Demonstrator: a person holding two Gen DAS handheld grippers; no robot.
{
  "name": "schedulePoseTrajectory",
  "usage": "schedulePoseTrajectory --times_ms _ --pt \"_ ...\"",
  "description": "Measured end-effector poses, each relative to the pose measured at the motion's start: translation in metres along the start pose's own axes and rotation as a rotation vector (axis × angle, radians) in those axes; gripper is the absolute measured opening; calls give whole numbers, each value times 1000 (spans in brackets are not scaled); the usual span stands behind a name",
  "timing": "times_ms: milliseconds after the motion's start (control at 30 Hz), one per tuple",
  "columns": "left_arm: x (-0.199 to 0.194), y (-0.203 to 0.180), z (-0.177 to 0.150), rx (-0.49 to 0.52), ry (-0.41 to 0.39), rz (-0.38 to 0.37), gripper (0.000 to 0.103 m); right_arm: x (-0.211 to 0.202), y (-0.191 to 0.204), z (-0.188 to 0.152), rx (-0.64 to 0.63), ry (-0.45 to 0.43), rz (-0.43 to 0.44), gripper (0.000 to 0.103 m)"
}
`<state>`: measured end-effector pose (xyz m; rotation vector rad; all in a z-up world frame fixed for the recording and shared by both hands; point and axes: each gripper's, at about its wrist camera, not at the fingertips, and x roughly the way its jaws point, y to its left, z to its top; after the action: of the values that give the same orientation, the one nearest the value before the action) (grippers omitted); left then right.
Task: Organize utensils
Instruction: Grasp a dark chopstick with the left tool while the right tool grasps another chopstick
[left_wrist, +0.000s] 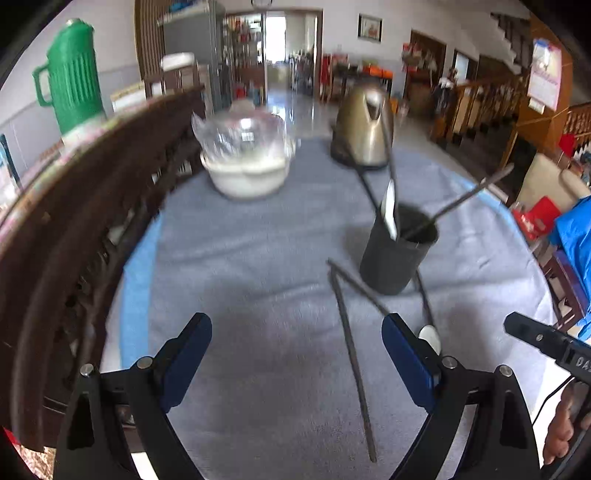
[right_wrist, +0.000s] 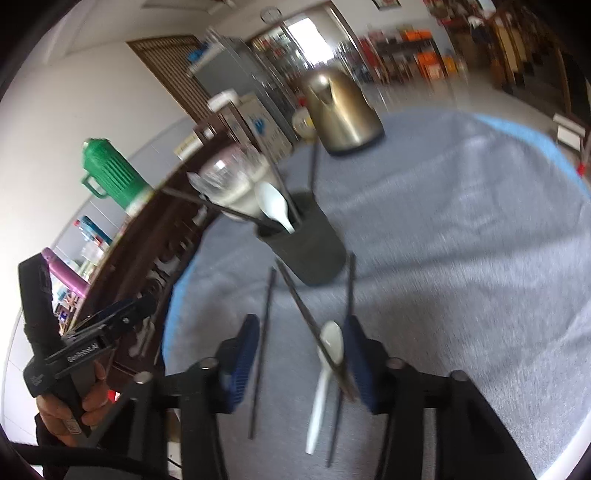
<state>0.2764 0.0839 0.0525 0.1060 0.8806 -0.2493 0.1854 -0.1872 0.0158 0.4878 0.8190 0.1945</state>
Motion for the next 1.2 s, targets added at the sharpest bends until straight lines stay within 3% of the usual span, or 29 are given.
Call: schedulePoseTrajectory --times_ms 167,333,567,700,1067,1100,1200 --pt "26 -7 -1 12 45 19 93 22 -4 7 -49 54 -25 41" --pt "47 -20 6 58 62 12 93 49 -23 16 -17 101 -68 36" --pt "85 -26 16 76 113 20 80 91 -23 32 -50 132 -99 27" --pt "101 -24 19 63 123 5 79 109 -18 36 -90 136 -130 24" --pt "133 -23 28 27 162 -52 78 132 -27 31 0 257 -183 12" --pt "136 -23 28 27 169 -57 76 135 -29 31 7 269 -191 11" --pt "150 -18 26 -5 219 -84 57 141 -33 32 22 280 -189 8"
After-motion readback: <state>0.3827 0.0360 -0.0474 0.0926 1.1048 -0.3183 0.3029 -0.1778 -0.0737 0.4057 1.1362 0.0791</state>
